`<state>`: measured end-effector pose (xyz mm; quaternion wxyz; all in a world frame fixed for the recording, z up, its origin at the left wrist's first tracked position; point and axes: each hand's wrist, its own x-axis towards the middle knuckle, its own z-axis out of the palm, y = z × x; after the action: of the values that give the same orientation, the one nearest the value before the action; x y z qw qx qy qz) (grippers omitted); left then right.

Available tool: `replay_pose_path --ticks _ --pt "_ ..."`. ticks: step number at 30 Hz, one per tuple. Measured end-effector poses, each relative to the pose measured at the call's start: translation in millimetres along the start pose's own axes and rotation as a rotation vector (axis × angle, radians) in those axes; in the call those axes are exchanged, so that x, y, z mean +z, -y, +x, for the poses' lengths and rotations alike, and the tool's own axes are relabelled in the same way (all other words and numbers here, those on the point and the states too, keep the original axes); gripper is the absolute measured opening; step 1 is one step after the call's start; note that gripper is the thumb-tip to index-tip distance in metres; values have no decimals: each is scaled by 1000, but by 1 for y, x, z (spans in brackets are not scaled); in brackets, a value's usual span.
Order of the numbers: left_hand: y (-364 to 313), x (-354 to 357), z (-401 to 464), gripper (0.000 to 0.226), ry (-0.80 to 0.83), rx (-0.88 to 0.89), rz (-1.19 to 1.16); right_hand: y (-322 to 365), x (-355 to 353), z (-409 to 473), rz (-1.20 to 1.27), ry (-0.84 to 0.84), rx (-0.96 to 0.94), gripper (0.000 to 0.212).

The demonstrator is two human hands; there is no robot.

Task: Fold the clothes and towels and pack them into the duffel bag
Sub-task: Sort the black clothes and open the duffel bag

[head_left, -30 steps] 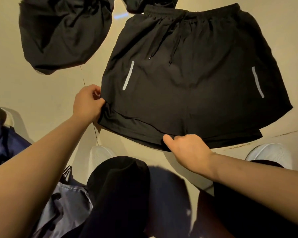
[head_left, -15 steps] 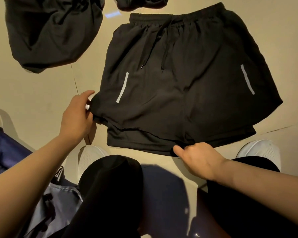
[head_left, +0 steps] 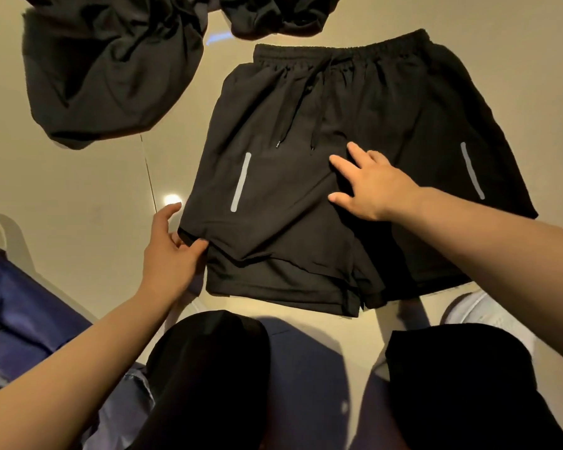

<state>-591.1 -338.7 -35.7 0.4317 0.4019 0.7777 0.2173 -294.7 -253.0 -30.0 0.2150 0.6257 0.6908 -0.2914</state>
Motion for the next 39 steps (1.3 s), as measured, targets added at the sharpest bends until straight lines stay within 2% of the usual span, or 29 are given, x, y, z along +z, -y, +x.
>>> replay_pose_path --ticks 4,6,8,9,10,12,14,15,20,23,26,28,30,32,34,36,39 --pt "3 -4 7 49 -61 -81 -162 1 -1 -5 -162 24 97 73" --pt "6 -7 9 49 -61 -121 -252 10 -11 -5 -268 -132 83 66" --pt "7 -7 9 54 -36 -147 -303 20 -30 6 -254 -402 -27 54" --pt "6 -7 8 58 -17 -160 -330 24 -41 17 -212 -485 -101 49" --pt "6 -5 7 63 1 -167 -338 27 -52 33 -156 -491 -163 48" --pt "9 -1 8 67 16 -170 -316 31 -68 72 -54 -322 -185 55" --pt "10 -1 8 64 26 -174 -318 30 -76 109 -6 -138 -97 62" --pt "11 -2 9 60 34 -166 -329 29 -79 123 8 -98 -41 63" --pt "-10 -10 27 41 43 -125 -393 20 -100 150 62 -118 163 64" --pt "-24 -18 44 35 13 -90 -369 19 -109 157 92 -114 175 67" --pt "-27 -20 53 39 39 -84 -362 18 -109 147 133 -187 131 69" --pt "-25 -18 56 44 88 -115 -345 22 -97 125 117 -329 69 65" --pt "-22 -14 57 46 81 -120 -259 32 -72 90 41 -475 -80 62" --pt "-20 -14 57 42 -27 -62 -82 44 -42 44 -38 -526 -279 66" --pt "-21 -18 58 38 -145 21 72 52 -10 -2 -129 -497 -431 66" --pt "-27 -22 62 39 -187 105 145 55 15 -37 -214 -425 -498 59" --pt "-39 -23 78 51 -79 203 206 49 41 -55 -317 -245 -469 41"
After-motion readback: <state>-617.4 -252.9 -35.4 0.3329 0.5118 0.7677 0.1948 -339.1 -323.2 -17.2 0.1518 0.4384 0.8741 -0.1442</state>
